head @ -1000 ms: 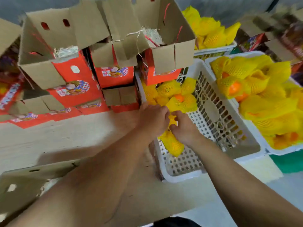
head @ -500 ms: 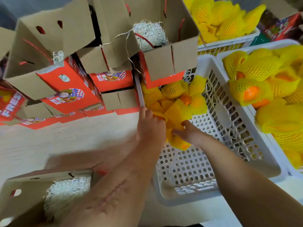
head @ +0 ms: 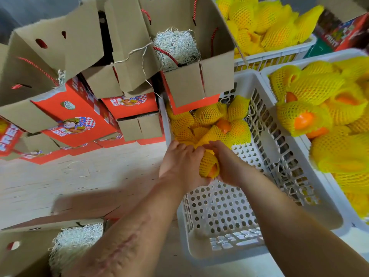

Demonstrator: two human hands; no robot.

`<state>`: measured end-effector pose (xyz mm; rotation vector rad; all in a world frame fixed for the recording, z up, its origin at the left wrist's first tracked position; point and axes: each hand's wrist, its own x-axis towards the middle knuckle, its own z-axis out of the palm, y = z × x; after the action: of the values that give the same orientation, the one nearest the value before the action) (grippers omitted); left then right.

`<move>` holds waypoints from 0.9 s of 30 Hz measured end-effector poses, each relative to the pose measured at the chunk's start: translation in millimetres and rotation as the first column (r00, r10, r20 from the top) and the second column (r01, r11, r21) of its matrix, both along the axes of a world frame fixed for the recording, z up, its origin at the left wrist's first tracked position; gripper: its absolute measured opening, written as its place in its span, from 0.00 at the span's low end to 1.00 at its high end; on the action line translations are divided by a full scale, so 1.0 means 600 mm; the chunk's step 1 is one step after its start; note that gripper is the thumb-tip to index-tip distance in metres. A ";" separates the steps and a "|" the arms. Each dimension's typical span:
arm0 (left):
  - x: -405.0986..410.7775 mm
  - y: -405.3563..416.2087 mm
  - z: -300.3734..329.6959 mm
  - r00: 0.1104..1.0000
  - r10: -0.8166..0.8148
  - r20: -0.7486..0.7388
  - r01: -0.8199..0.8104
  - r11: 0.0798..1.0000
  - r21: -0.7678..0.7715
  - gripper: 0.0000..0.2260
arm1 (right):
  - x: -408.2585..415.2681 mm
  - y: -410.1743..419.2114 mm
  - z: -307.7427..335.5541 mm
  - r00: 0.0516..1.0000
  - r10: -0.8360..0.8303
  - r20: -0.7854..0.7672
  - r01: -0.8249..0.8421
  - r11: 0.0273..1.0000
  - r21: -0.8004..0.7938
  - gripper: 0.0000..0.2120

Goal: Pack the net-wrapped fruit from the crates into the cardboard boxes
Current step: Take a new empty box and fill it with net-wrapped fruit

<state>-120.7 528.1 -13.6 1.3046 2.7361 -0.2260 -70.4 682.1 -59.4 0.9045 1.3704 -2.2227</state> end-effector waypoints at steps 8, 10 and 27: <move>0.002 0.000 0.001 0.999 0.034 0.031 -0.036 0.997 0.068 0.47 | 0.004 -0.009 0.000 1.000 -0.019 -0.016 0.022 0.984 0.177 0.14; 0.003 0.000 0.001 0.998 -0.004 0.059 0.000 0.997 0.074 0.49 | 0.001 -0.011 0.004 0.997 -0.058 0.042 0.052 0.990 0.134 0.17; 0.008 -0.004 0.002 0.993 0.079 0.083 -0.096 0.969 0.226 0.28 | 0.039 -0.026 -0.094 0.863 0.445 0.237 -0.384 0.275 0.882 0.36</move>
<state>-115.6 525.9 -12.1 1.2093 2.8143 0.1481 -47.3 666.4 -115.6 0.5972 2.5804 -0.9276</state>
